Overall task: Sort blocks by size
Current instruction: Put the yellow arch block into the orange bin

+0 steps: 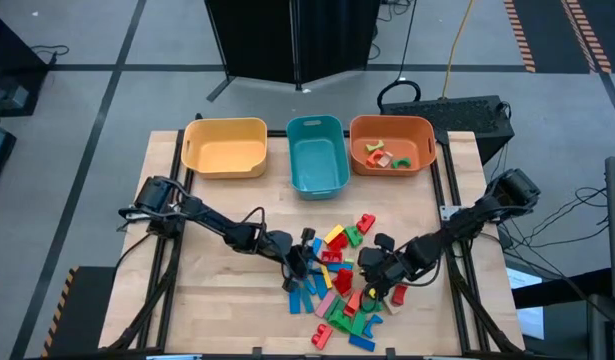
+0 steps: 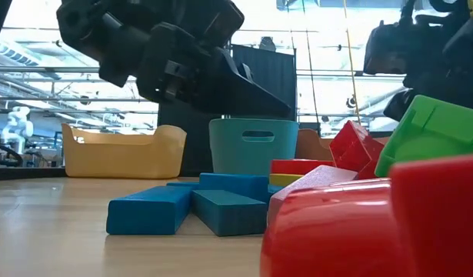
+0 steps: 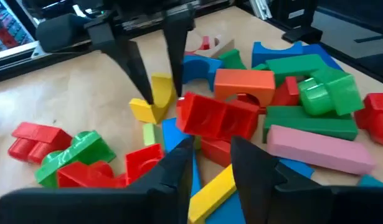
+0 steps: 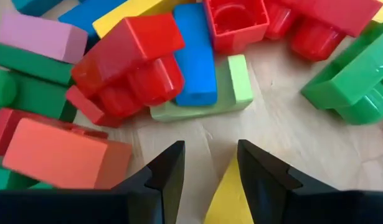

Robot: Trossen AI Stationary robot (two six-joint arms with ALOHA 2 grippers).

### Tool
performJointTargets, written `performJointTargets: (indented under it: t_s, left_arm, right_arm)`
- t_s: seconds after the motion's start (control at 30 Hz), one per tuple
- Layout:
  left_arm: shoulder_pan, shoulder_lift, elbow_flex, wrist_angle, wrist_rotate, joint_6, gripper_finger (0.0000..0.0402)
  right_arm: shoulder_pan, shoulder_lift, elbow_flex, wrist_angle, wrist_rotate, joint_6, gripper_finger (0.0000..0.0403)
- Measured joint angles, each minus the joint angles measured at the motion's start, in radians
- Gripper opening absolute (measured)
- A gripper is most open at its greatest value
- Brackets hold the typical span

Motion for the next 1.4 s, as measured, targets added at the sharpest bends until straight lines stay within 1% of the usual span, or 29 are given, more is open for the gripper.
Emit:
performJointTargets:
  t_s: [0.13, 0.2, 0.3, 0.4, 0.53, 0.67, 0.9, 1.03, 1.13, 1.2, 1.3, 1.4]
  left_arm:
    - [-0.020, 0.000, 0.000, 0.002, -0.070, 0.000, 0.0153]
    - [-0.025, 0.000, 0.000, 0.002, -0.091, -0.005, 0.0177]
    - [-0.029, 0.000, 0.000, 0.002, -0.095, -0.033, 0.0205]
    - [-0.030, 0.000, 0.000, 0.010, -0.095, -0.048, 0.0219]
    - [-0.029, 0.000, 0.000, 0.040, -0.097, -0.048, 0.0222]
    - [-0.029, 0.000, 0.000, 0.052, -0.137, -0.048, 0.0222]
    - [-0.029, 0.000, 0.000, 0.053, -0.152, -0.055, 0.0222]
    - [-0.030, 0.000, 0.000, 0.053, -0.152, -0.056, 0.0222]
    - [-0.030, 0.000, 0.000, 0.052, -0.152, -0.056, 0.0222]
    - [-0.030, 0.000, 0.000, 0.052, -0.152, -0.056, 0.0222]
    - [-0.029, 0.000, 0.000, 0.052, -0.152, -0.056, 0.0222]
    - [-0.030, 0.000, 0.000, 0.051, -0.152, -0.056, 0.0222]
  right_arm:
    - [0.010, -0.001, 0.000, -0.016, 0.062, 0.051, 0.0137]
    - [0.018, -0.004, 0.000, -0.029, 0.076, 0.089, 0.0137]
    - [0.037, -0.006, 0.000, -0.054, 0.077, 0.156, 0.0137]
    - [0.065, -0.008, 0.002, -0.115, 0.084, 0.237, 0.0137]
    - [0.108, -0.008, 0.029, -0.274, 0.088, 0.345, 0.0137]
    - [0.147, -0.003, 0.095, -0.439, 0.110, 0.421, 0.0137]
    - [0.197, -0.005, 0.200, -0.628, 0.117, 0.546, 0.0137]
    - [0.234, -0.005, 0.207, -0.650, 0.062, 0.664, 0.0137]
    - [0.255, -0.005, 0.188, -0.659, 0.003, 0.746, 0.0138]
    - [0.260, -0.005, 0.173, -0.690, -0.017, 0.800, 0.0143]
    - [0.260, -0.005, 0.154, -0.716, -0.049, 0.857, 0.0165]
    - [0.260, -0.005, 0.151, -0.689, -0.062, 0.878, 0.0205]
